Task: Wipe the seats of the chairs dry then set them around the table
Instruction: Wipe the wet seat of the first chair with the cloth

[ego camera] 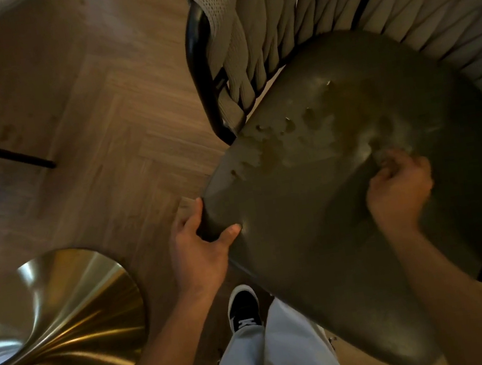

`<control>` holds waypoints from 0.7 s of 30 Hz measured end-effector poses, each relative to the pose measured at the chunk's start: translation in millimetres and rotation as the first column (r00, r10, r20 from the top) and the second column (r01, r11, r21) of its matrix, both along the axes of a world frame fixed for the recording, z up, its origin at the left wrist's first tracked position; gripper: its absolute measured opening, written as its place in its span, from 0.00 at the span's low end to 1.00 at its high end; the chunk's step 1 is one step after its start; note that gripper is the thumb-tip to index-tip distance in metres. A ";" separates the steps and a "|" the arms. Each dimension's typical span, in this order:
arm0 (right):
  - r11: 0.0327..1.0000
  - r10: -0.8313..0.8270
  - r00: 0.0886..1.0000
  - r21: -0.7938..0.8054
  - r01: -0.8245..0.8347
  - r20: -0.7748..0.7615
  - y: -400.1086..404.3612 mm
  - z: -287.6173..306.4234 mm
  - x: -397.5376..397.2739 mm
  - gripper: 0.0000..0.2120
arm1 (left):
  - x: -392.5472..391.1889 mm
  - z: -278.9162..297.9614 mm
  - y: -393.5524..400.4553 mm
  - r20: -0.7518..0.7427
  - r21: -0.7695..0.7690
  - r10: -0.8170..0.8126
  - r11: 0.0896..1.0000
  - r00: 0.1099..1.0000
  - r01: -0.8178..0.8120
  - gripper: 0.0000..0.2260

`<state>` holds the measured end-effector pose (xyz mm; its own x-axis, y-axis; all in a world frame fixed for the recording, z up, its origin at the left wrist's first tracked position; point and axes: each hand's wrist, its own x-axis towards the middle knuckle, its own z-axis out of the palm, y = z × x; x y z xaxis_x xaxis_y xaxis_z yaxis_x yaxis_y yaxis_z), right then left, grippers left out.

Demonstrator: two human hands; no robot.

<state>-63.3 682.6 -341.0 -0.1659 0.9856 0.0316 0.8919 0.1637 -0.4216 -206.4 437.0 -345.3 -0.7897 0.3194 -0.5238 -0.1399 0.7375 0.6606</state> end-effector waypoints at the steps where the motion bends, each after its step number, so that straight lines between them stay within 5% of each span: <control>1: 0.998 0.069 0.998 0.012 -0.068 -0.014 -12.4 -1.4 -5.7 0.19 | -0.1 1.4 0.6 0.003 -0.003 -0.001 1.000 1.000 0.001 0.39; 5: 0.927 0.355 0.930 -0.090 -0.363 -0.094 -70.4 -0.4 -39.0 0.18 | -0.7 3.3 0.7 -0.001 -0.006 -0.010 1.000 1.000 0.010 0.38; 9: 0.761 0.610 0.769 -0.131 -0.635 -0.189 -129.8 -1.1 -80.8 0.15 | -0.2 -2.8 -2.2 0.004 -0.002 -0.011 1.000 1.000 0.011 0.37; 15: 0.508 0.838 0.529 -0.164 -0.846 -0.134 -149.4 0.6 -120.0 0.10 | 6.0 -16.4 -11.2 -0.084 0.043 -0.023 0.999 0.996 0.027 0.20; 18: 0.532 0.839 0.542 -0.132 -0.836 -0.046 -133.9 1.7 -113.5 0.14 | 2.1 -13.7 -8.4 -0.019 0.026 -0.039 0.999 0.999 0.039 0.30; 21: 0.690 0.719 0.694 -0.080 -0.719 -0.040 -108.5 1.5 -95.2 0.18 | -1.0 -5.2 -3.4 0.024 -0.037 -0.055 0.998 0.998 0.056 0.38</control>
<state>-158.5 574.1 -339.5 -0.8248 0.5639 -0.0407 0.5142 0.7183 -0.4687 -207.4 433.6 -350.5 -0.7590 0.3421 -0.5539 -0.1130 0.7687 0.6296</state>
